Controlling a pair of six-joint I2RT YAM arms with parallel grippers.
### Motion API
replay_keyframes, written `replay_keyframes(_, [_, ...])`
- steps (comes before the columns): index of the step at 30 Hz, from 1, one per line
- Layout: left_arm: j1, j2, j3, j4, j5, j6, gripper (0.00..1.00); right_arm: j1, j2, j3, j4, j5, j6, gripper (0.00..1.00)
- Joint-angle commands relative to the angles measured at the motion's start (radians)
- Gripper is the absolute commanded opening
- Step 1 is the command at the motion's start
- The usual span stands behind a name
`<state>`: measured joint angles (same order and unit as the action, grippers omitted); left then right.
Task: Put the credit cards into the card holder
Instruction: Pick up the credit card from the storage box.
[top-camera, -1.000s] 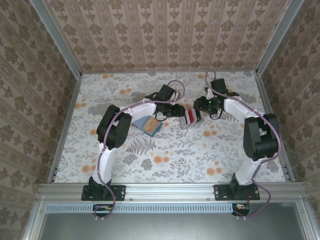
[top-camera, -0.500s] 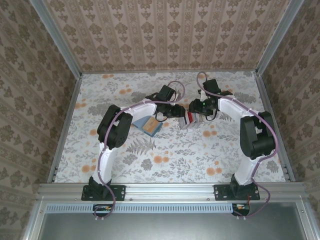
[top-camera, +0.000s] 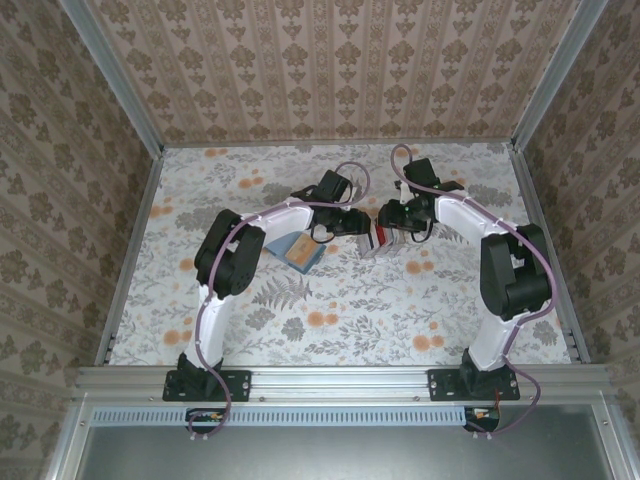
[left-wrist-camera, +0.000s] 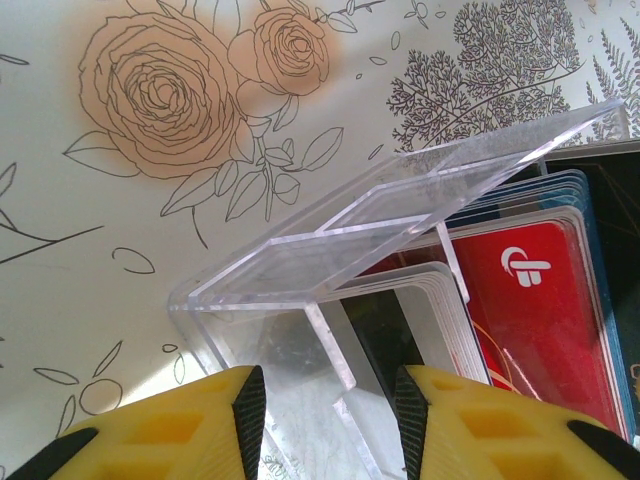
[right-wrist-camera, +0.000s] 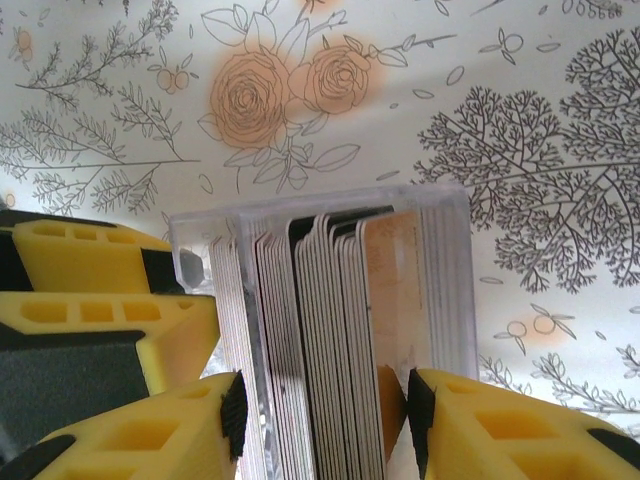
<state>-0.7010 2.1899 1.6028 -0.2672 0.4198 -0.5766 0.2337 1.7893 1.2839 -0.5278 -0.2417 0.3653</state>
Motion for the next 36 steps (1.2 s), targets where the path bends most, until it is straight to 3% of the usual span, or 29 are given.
replay_keyframes(1, [-0.008, 0.019, 0.005, -0.007, -0.001, -0.016, 0.42, 0.007, -0.044, 0.027, -0.048, 0.018, -0.014, 0.48])
replay_keyframes(29, [-0.008, 0.017, 0.001, -0.006, -0.006, -0.017, 0.42, 0.002, -0.061, 0.029, -0.051, 0.015, -0.011, 0.36])
replay_keyframes(36, [-0.008, 0.018, 0.0, -0.006, -0.007, -0.02, 0.42, -0.008, -0.065, 0.023, -0.054, 0.02, -0.012, 0.27])
